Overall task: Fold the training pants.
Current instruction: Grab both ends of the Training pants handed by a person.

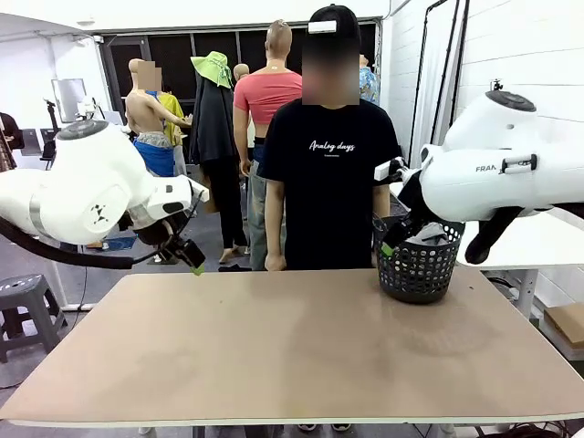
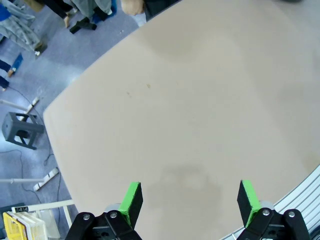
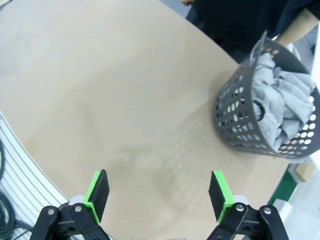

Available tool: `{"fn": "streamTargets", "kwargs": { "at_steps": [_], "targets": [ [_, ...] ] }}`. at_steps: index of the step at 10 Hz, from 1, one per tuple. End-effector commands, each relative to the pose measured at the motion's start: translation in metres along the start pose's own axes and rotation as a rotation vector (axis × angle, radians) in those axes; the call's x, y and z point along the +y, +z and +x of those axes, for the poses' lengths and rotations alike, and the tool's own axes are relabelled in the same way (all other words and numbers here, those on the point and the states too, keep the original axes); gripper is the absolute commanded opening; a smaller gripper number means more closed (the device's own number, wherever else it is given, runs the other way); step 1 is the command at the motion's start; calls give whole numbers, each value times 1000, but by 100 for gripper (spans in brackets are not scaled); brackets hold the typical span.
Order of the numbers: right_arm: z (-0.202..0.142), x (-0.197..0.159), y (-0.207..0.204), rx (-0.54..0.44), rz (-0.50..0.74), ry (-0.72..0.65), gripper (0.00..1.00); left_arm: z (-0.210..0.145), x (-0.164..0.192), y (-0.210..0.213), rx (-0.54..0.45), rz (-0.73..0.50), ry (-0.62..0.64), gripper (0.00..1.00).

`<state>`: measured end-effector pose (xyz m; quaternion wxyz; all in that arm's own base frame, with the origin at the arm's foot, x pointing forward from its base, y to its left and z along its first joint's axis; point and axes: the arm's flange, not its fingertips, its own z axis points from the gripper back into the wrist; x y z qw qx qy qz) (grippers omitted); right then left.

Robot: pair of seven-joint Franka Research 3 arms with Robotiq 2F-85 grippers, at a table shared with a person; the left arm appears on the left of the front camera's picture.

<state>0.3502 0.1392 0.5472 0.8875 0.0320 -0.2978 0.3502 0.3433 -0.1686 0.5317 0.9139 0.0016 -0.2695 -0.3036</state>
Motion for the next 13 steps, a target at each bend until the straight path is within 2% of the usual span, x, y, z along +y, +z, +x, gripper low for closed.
{"fn": "streamTargets", "kwargs": {
  "at_steps": [1, 4, 7, 8, 13],
  "targets": [
    [2, -3, 11, -8, -13, 22, 100, 11, -1, 19, -35, 33, 21, 100],
    [4, -5, 15, -30, -7, 20, 100, 22, -1, 47, -87, 59, 15, 100],
    [2, -4, 15, -1, 2, -4, 100, 21, 2, 52, -88, 68, 25, 100],
    [5, -2, 18, -33, -13, 3, 100, 23, 1, 51, -104, 36, -7, 100],
    [5, -2, 18, -33, -13, 3, 100, 23, 1, 51, -104, 36, -7, 100]
  ]
}}
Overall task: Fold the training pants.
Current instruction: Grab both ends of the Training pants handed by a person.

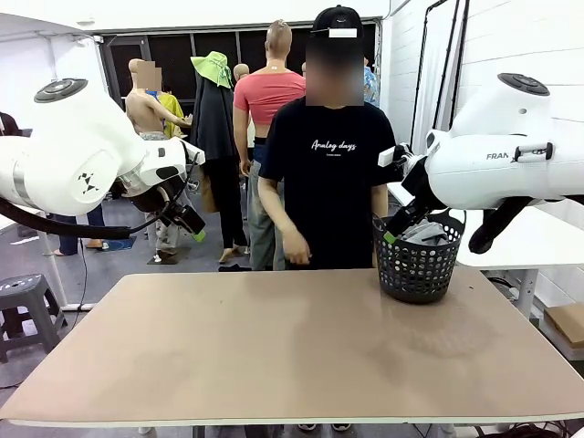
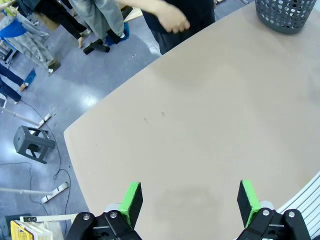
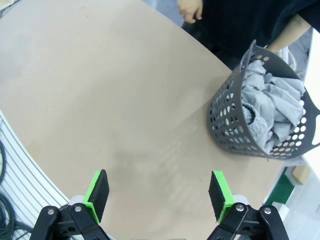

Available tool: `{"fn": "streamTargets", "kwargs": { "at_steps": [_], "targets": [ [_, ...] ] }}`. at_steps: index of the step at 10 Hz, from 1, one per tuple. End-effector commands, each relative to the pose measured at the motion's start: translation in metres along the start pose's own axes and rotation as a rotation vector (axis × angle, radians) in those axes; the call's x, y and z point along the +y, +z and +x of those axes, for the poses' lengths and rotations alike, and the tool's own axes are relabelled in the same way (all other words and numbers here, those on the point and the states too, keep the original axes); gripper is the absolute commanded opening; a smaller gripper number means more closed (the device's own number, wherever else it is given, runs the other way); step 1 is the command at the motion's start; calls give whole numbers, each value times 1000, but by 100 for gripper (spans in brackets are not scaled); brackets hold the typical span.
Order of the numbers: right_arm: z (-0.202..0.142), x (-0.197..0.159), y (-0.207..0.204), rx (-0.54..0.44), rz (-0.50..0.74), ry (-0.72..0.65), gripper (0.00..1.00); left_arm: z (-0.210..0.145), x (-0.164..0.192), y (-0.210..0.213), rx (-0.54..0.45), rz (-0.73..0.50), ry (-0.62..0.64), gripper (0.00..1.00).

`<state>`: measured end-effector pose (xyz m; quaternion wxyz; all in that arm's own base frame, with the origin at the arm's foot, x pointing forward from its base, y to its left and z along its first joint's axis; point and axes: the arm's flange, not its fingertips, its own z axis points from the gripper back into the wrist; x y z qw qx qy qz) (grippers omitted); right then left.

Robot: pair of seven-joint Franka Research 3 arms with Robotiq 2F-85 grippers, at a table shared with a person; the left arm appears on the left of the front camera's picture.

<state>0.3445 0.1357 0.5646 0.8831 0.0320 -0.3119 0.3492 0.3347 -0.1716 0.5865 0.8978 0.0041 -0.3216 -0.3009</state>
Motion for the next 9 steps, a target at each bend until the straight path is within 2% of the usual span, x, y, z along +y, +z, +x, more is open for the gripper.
{"fn": "streamTargets", "kwargs": {
  "at_steps": [1, 9],
  "targets": [
    [1, 0, 0, -5, -2, 1, 100, 0, -1, 1, -2, -2, -1, 100],
    [1, 0, 0, -5, -2, 1, 100, 0, -1, 1, -2, -2, -1, 100]
  ]
}}
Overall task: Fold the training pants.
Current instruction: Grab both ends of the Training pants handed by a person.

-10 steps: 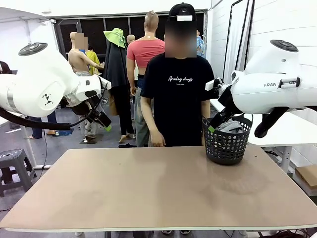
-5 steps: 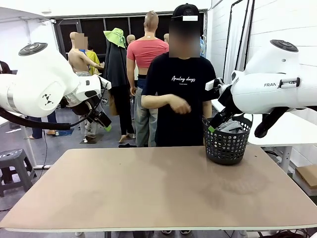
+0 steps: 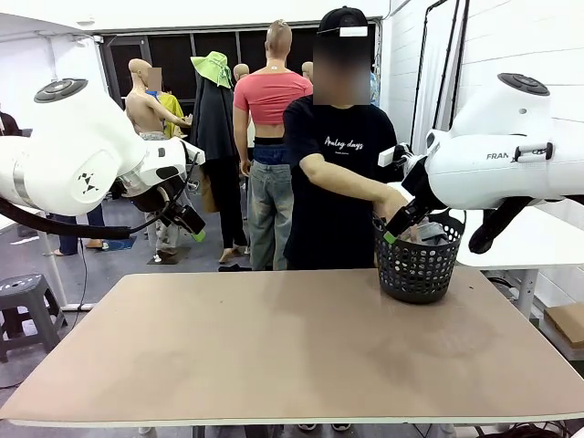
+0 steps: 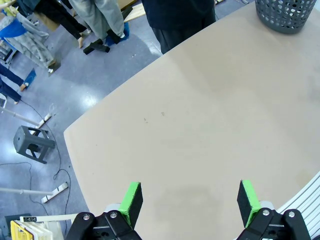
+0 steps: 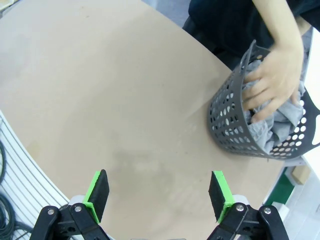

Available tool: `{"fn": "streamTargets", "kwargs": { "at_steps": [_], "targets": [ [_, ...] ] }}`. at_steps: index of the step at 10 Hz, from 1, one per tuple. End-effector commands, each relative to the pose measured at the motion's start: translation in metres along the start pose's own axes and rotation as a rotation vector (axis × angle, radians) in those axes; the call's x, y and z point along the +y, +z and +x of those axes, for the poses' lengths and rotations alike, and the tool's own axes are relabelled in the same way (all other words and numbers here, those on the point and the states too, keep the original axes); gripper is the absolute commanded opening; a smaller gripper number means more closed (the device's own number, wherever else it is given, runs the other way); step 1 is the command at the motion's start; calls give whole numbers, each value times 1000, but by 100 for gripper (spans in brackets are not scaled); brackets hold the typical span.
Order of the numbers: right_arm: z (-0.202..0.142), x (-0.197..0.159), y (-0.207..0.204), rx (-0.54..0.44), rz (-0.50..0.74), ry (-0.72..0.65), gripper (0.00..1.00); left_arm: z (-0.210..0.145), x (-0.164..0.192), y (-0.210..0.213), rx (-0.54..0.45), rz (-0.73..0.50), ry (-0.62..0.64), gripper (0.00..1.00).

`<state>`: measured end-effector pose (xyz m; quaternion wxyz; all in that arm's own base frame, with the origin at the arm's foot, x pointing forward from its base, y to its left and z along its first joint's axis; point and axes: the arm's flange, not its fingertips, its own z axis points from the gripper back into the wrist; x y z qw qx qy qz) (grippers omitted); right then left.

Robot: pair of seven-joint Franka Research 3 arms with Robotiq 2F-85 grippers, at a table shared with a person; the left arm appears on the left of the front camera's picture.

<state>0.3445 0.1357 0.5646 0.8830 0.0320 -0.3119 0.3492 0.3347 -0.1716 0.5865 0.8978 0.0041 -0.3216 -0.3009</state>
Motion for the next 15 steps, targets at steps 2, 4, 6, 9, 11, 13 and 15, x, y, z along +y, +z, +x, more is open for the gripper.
{"fn": "streamTargets", "kwargs": {
  "at_steps": [2, 4, 6, 9, 11, 13, 15],
  "targets": [
    [1, 0, 0, -5, -2, 1, 100, 0, -1, 1, -2, -2, -1, 100],
    [1, 0, 0, -5, -2, 1, 100, 0, -1, 1, -2, -2, -1, 100],
    [1, 0, 0, -5, -2, 1, 100, 0, -1, 1, -2, -2, -1, 100],
    [1, 0, 0, -5, -2, 1, 100, 0, -1, 1, -2, -2, -1, 100],
    [1, 0, 0, -5, -2, 1, 100, 0, -1, 1, -2, -2, -1, 100],
    [1, 0, 0, -5, -2, 1, 100, 0, -1, 1, -2, -2, -1, 100],
    [1, 0, 0, -5, -2, 1, 100, 0, -1, 1, -2, -2, -1, 100]
  ]
}}
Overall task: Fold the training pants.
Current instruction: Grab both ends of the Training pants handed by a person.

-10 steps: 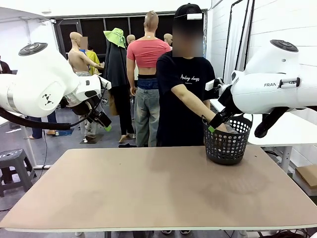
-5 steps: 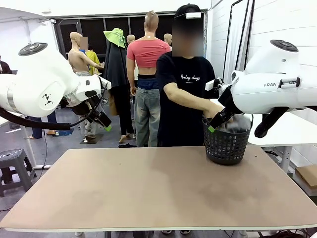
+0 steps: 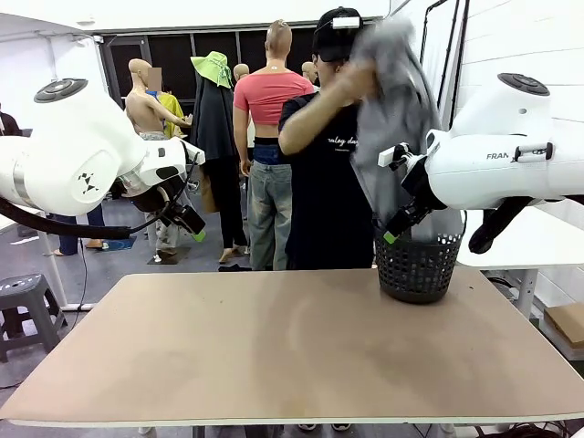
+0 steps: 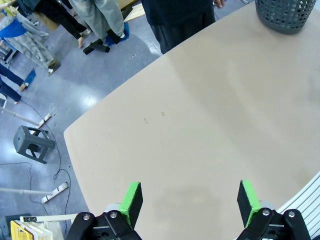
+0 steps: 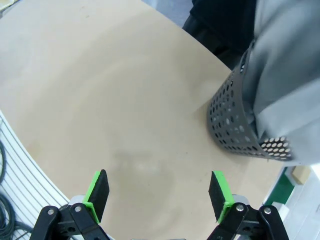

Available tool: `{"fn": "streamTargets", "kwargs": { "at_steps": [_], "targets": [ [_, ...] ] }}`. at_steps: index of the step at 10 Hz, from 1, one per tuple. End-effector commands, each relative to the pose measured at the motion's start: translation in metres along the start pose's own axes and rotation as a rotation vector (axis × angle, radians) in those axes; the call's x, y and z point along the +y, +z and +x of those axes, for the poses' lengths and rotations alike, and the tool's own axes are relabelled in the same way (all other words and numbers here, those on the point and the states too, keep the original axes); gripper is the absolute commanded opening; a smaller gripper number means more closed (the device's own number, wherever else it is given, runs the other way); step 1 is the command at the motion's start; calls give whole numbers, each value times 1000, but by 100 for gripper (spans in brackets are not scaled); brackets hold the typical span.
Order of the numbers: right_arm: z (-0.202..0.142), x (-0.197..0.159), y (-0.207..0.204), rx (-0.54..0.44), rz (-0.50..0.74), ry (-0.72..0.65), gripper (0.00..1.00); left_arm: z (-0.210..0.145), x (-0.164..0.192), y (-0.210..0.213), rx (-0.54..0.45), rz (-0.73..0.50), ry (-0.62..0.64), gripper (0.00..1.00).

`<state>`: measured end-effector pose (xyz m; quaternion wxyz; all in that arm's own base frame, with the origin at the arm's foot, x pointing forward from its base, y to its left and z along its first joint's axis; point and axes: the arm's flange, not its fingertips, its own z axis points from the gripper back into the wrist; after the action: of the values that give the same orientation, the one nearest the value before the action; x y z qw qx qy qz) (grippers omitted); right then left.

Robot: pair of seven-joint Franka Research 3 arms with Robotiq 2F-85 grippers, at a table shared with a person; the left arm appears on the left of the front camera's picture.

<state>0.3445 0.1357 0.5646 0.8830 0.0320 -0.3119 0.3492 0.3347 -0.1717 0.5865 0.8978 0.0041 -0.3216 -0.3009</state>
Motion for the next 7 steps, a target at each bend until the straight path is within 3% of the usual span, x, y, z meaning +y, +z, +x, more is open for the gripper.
{"fn": "streamTargets", "kwargs": {
  "at_steps": [1, 7],
  "targets": [
    [1, 0, 0, -5, -2, 1, 100, 0, -1, 1, -2, -2, -1, 100],
    [1, 0, 0, -5, -2, 1, 100, 0, -1, 1, -2, -2, -1, 100]
  ]
}}
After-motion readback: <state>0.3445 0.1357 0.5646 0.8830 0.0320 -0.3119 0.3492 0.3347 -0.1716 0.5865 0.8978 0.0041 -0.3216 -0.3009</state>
